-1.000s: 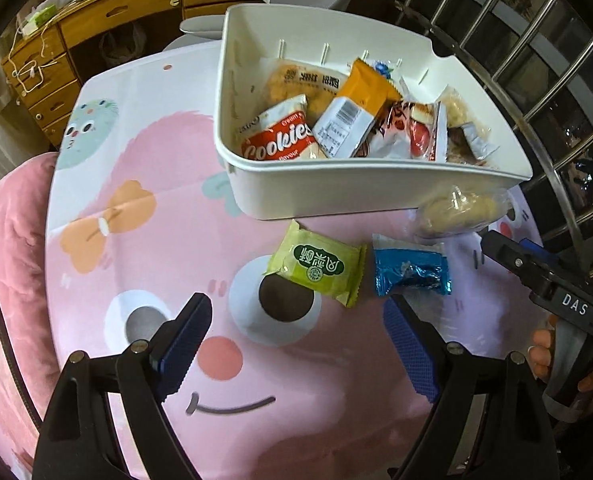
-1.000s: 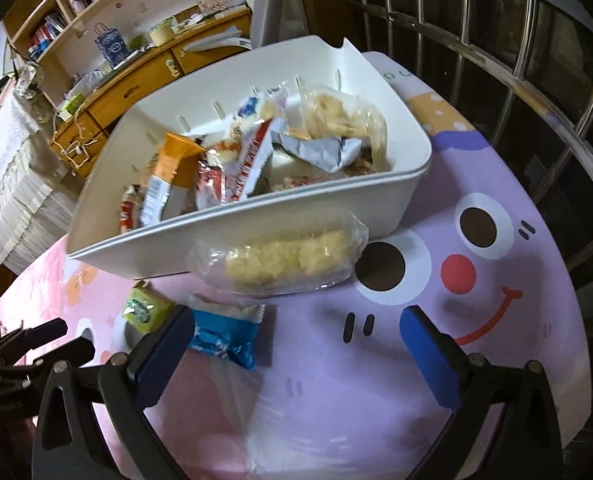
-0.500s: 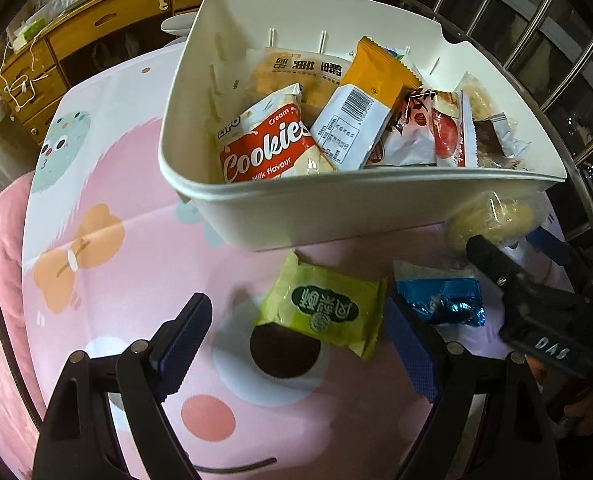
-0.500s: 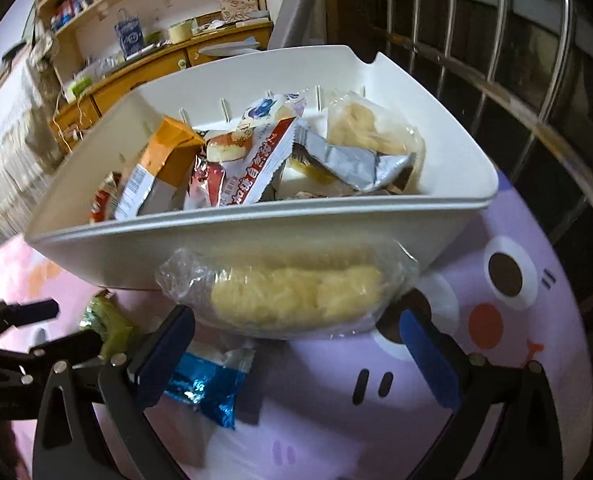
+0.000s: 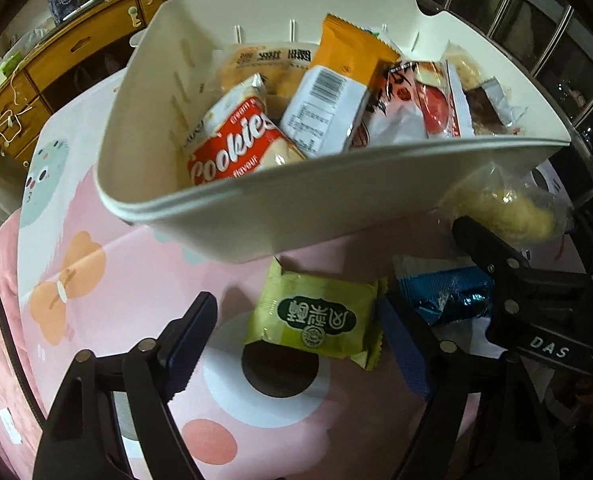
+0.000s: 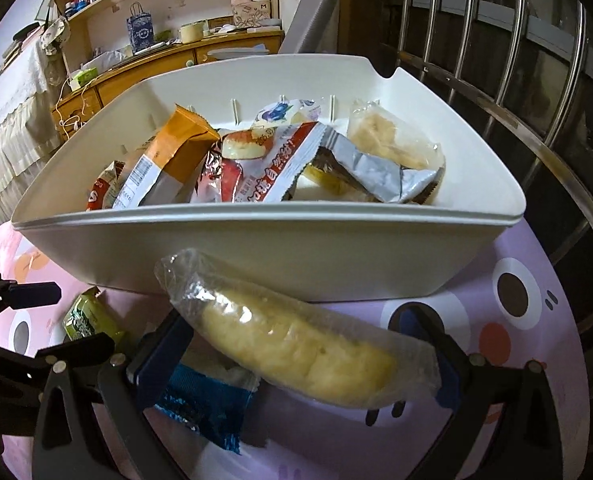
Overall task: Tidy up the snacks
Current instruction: 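Grasp the yellow-green packet with the left gripper while the right grasps the clear bread bag, then carry both snacks over the white tray and open both grippers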
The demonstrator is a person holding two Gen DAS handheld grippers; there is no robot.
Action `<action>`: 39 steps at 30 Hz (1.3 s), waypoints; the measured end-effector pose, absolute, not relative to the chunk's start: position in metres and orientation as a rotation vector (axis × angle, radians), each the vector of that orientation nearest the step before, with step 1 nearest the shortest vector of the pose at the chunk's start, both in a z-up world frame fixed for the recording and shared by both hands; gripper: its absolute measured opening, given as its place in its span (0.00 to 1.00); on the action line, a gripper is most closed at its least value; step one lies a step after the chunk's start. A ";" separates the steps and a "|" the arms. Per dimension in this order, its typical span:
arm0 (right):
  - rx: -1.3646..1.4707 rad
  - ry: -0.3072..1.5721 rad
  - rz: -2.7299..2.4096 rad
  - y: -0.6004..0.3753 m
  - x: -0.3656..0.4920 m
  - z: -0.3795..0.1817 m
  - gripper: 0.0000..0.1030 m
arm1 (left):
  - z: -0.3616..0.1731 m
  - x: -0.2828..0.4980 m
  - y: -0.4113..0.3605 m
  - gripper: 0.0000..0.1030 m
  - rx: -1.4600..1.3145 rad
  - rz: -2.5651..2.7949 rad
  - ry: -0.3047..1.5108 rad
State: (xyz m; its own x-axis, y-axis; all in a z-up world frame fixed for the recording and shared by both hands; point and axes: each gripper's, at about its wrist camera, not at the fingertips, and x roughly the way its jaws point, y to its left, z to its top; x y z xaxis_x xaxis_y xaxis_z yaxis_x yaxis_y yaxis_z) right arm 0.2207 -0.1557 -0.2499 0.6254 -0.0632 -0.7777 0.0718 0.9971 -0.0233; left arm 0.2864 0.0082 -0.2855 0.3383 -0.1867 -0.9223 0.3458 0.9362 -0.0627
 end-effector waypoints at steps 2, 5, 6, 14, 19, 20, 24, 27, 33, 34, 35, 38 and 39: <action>0.004 0.903 -0.090 -0.155 0.221 -0.252 0.99 | -0.287 0.287 0.008 0.73 0.144 -0.351 1.179; -0.005 0.898 -0.073 -0.153 0.220 -0.251 0.93 | -0.286 0.281 0.009 0.66 0.129 -0.362 1.176; -0.013 0.897 -0.063 -0.152 0.219 -0.250 0.91 | -0.287 0.280 0.010 0.62 0.125 -0.364 1.175; -0.026 0.891 -0.023 -0.152 0.215 -0.245 0.73 | -0.287 0.273 0.007 0.54 0.114 -0.349 1.155; -0.067 0.892 0.022 -0.143 0.210 -0.241 0.59 | -0.287 0.268 -0.001 0.49 0.125 -0.336 1.138; -0.074 0.890 0.025 -0.141 0.210 -0.240 0.58 | -0.287 0.267 -0.002 0.49 0.122 -0.330 1.138; -0.099 0.885 0.042 -0.137 0.202 -0.235 0.55 | -0.285 0.262 -0.002 0.49 0.116 -0.319 1.156; -0.102 0.888 0.053 -0.135 0.198 -0.231 0.53 | -0.277 0.251 0.005 0.49 0.115 -0.311 1.139; -0.099 0.886 0.070 -0.129 0.181 -0.220 0.49 | -0.253 0.235 0.019 0.49 0.091 -0.304 1.115; -0.100 0.885 0.077 -0.126 0.178 -0.218 0.49 | -0.247 0.232 0.023 0.49 0.078 -0.306 1.115; -0.100 0.886 0.086 -0.124 0.175 -0.216 0.49 | -0.240 0.229 0.027 0.49 0.057 -0.309 1.113; -0.087 0.886 0.112 -0.117 0.167 -0.207 0.48 | -0.222 0.220 0.037 0.49 0.016 -0.318 1.107; -0.071 0.889 0.125 -0.116 0.165 -0.204 0.48 | -0.216 0.220 0.041 0.49 0.015 -0.320 1.105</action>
